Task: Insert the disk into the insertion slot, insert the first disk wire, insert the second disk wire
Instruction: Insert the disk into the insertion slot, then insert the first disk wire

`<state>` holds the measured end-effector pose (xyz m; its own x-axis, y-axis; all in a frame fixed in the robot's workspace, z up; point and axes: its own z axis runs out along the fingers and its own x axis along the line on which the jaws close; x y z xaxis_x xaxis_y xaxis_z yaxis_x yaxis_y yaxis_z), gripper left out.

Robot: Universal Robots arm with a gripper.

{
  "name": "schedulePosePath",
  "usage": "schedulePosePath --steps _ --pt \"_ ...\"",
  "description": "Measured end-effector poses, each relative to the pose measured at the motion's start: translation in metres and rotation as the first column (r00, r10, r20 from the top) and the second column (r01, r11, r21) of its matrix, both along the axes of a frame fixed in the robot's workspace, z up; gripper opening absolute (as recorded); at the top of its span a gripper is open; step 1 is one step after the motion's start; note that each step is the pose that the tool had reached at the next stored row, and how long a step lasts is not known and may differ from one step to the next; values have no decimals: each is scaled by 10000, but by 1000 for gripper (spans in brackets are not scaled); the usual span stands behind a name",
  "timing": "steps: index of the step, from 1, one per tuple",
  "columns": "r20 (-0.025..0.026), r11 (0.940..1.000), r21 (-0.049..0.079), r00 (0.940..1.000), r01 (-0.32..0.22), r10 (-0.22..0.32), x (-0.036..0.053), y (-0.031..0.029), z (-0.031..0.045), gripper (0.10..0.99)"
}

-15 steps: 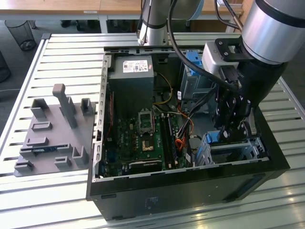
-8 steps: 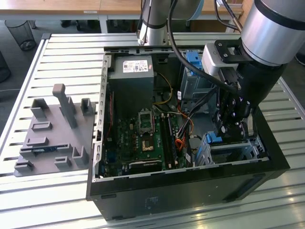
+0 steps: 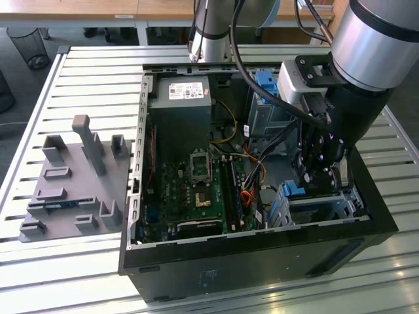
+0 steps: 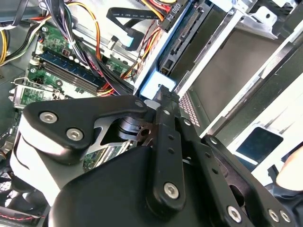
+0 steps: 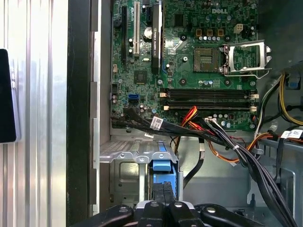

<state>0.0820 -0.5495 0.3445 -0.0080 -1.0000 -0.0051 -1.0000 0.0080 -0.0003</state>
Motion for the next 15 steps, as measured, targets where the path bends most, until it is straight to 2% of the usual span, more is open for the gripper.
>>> schedulePosePath --steps 15 --pt "0 10000 0 10000 1 -1 43 0 0 106"
